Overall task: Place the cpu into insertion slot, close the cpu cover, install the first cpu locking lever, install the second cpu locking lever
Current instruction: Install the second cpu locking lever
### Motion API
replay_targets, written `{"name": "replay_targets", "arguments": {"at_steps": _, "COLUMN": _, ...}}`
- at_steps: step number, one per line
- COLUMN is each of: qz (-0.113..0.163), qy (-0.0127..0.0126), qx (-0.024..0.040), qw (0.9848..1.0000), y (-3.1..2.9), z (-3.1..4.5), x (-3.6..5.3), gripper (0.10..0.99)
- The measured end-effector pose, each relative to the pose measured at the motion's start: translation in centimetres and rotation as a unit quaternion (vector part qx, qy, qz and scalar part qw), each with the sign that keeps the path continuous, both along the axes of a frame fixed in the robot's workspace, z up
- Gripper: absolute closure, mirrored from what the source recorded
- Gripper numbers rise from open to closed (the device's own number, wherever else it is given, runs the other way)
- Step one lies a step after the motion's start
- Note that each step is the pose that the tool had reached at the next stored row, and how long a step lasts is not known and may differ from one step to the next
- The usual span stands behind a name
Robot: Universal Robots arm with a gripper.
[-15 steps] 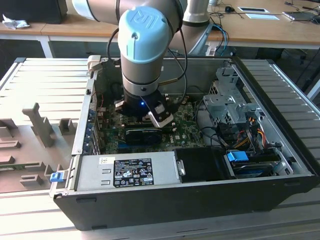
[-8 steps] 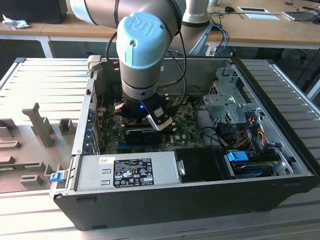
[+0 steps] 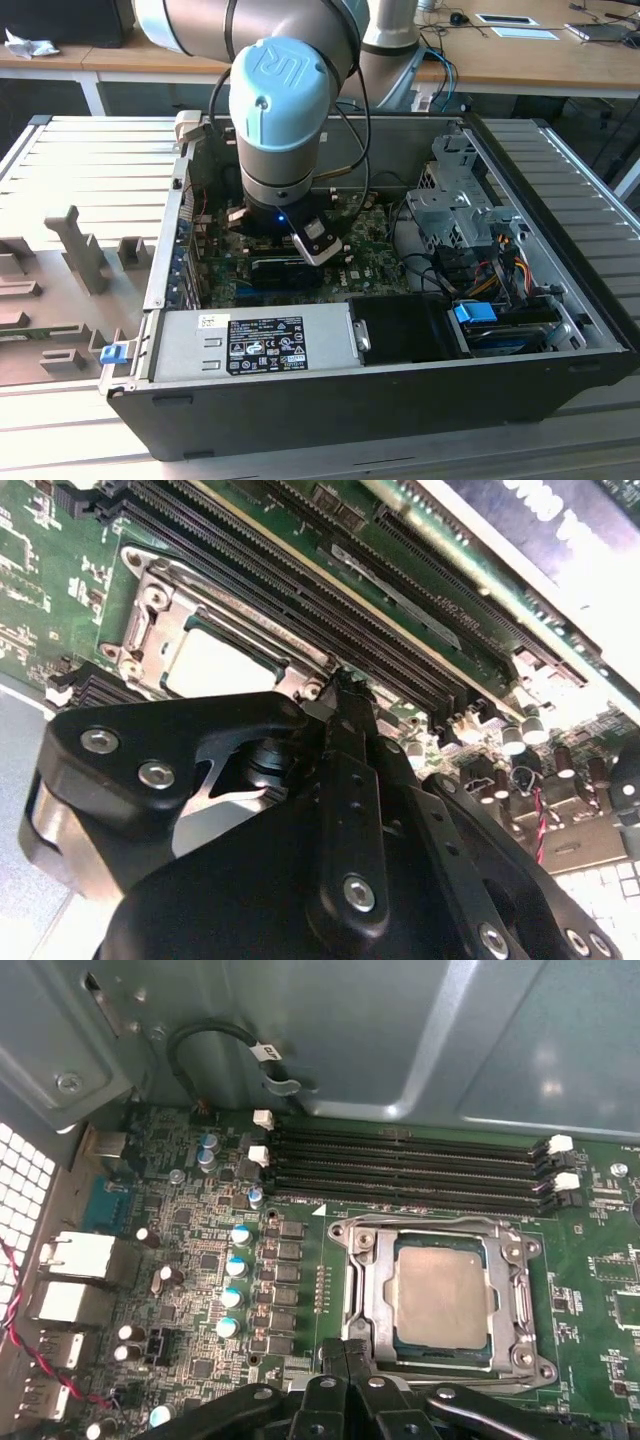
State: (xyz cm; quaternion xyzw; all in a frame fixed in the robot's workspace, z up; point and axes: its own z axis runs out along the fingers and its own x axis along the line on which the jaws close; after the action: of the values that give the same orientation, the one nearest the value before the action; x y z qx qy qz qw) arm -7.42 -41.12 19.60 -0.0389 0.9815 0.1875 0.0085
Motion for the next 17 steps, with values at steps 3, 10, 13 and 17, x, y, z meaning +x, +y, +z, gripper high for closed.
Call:
{"name": "replay_targets", "arguments": {"at_steps": 3, "qz": 0.0, "qy": 0.0, "qx": 0.0042, "qw": 1.0, "y": 0.01, "z": -0.24, "x": 0.0, "gripper": 0.98}}
{"name": "replay_targets", "arguments": {"at_steps": 10, "qz": 0.0, "qy": -0.0001, "qx": 0.0075, "qw": 1.0, "y": 0.01, "z": -0.38, "x": -0.15, "gripper": 0.98}}
{"name": "replay_targets", "arguments": {"at_steps": 13, "qz": 0.0, "qy": -0.0001, "qx": 0.0075, "qw": 1.0, "y": 0.01, "z": 0.09, "x": -0.16, "gripper": 0.98}}
{"name": "replay_targets", "arguments": {"at_steps": 17, "qz": 0.0, "qy": 0.0, "qx": 0.0075, "qw": 1.0, "y": 0.01, "z": 0.42, "x": -0.16, "gripper": 0.98}}
